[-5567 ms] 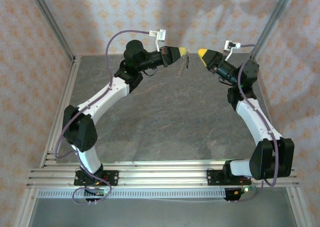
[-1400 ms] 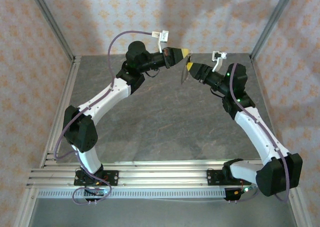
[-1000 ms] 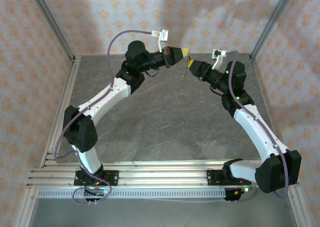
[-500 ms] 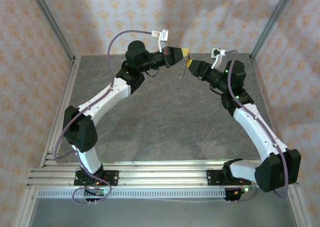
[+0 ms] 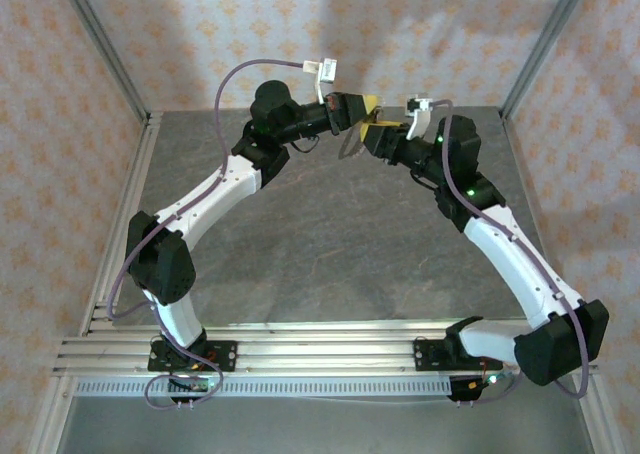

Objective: Put the keys on the keyring

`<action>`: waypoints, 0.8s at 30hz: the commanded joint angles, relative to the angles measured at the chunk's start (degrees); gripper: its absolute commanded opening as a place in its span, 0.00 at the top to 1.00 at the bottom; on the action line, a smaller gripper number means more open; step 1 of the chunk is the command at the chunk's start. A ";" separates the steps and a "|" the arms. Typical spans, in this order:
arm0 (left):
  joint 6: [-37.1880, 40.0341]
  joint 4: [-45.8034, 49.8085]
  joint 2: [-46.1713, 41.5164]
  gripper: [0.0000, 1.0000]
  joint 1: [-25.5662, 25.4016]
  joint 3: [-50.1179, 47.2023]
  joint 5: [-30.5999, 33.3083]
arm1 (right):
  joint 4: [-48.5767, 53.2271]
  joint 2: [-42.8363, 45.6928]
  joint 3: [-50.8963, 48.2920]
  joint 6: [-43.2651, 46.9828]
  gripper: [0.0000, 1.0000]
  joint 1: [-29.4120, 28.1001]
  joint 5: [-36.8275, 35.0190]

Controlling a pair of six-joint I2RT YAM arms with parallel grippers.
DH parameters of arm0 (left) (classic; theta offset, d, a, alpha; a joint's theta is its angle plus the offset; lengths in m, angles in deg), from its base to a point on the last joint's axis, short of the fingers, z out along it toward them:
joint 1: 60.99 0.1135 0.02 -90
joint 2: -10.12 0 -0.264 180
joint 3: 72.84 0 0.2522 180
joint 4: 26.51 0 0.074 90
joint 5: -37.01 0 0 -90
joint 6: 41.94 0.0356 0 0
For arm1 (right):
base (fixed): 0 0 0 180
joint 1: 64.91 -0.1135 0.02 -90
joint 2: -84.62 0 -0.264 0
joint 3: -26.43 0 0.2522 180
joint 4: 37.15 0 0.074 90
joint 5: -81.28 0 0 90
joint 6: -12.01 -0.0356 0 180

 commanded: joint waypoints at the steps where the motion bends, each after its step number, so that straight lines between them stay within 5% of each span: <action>1: 0.10 -2.08 -0.40 1.00 -0.71 2.33 0.63 | 3.35 1.37 1.41 5.09 0.64 -0.32 -4.05; 14: 0.29 -1.86 -0.48 1.00 -0.81 2.35 0.81 | 4.69 4.66 -0.19 5.89 1.00 -0.33 -7.54; 24: 3.85 1.76 -1.18 1.00 -1.07 2.59 1.07 | 8.03 5.58 1.41 7.54 1.00 -0.30 -5.08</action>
